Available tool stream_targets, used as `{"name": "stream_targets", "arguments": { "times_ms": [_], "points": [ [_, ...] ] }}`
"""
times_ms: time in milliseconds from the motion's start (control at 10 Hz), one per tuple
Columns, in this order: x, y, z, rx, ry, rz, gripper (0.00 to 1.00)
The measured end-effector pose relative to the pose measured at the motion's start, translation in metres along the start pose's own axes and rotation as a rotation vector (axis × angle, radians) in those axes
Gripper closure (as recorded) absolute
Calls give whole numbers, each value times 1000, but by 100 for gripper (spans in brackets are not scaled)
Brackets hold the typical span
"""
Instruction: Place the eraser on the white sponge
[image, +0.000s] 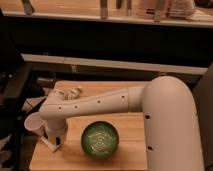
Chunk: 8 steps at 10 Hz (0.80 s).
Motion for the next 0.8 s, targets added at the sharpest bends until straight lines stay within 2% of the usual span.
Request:
{"name": "stream_targets", "arguments": {
  "times_ms": [500, 600, 700, 800],
  "points": [
    [-1, 6, -3, 27, 9, 15, 21],
    [1, 6, -2, 16, 6, 16, 27],
    [1, -1, -1, 14, 3, 12, 39],
    [1, 1, -1, 10, 2, 16, 47]
  ]
}}
